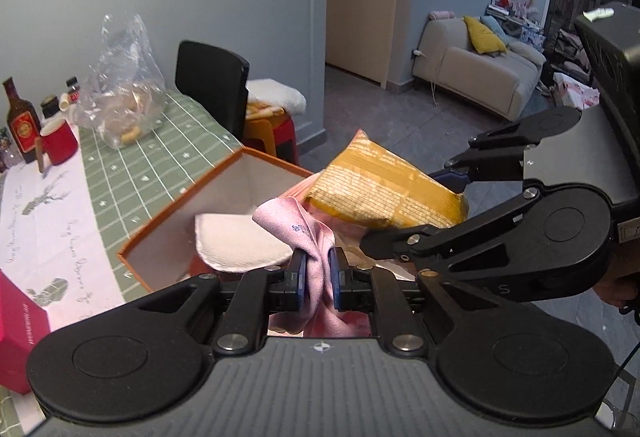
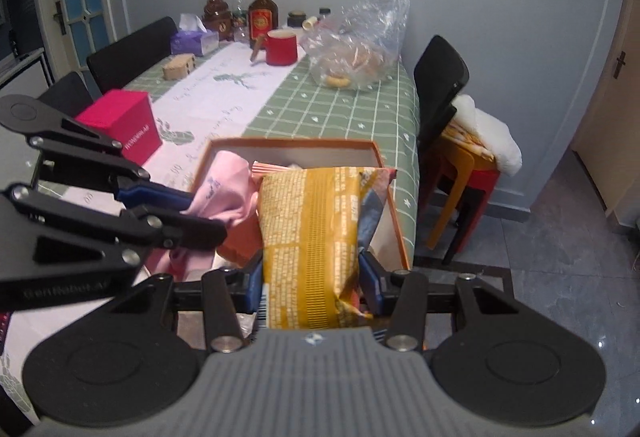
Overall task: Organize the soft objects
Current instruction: 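Carry the pink cloth and snack packet into the orange box, then open both grippers to release cloth and packet in the box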
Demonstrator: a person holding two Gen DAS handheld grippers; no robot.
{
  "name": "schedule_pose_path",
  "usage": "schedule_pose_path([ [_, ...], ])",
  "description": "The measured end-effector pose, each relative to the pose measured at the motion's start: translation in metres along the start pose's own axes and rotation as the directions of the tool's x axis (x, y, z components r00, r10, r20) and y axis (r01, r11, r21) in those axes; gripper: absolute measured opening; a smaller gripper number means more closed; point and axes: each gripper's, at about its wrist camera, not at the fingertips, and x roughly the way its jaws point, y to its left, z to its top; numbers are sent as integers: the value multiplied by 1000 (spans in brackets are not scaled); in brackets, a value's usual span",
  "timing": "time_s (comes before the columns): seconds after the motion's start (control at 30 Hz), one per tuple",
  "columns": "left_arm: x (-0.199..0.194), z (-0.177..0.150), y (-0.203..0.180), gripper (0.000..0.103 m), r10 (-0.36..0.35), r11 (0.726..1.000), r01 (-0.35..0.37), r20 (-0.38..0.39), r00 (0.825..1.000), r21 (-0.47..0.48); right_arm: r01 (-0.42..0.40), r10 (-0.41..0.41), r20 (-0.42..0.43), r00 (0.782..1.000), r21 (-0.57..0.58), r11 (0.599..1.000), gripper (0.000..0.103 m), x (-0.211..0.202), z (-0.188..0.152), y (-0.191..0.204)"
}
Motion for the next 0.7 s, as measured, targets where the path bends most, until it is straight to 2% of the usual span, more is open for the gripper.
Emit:
schedule_pose_path([
  [0.3, 42, -12, -15, 14, -15, 1000, 16, -91, 996, 2, 25, -23, -112, 993, 18, 1000, 47, 45, -29, -19],
  [0.47, 59, -17, -22, 14, 19, 999, -14, -129, 991, 41, 25, -21, -136, 990, 23, 999, 47, 65, -40, -23],
  [0.7, 76, -21, -21, 15, 38, 998, -31, -169, 985, 49, 27, -28, -166, 986, -6, 1000, 46, 87, -48, -19],
])
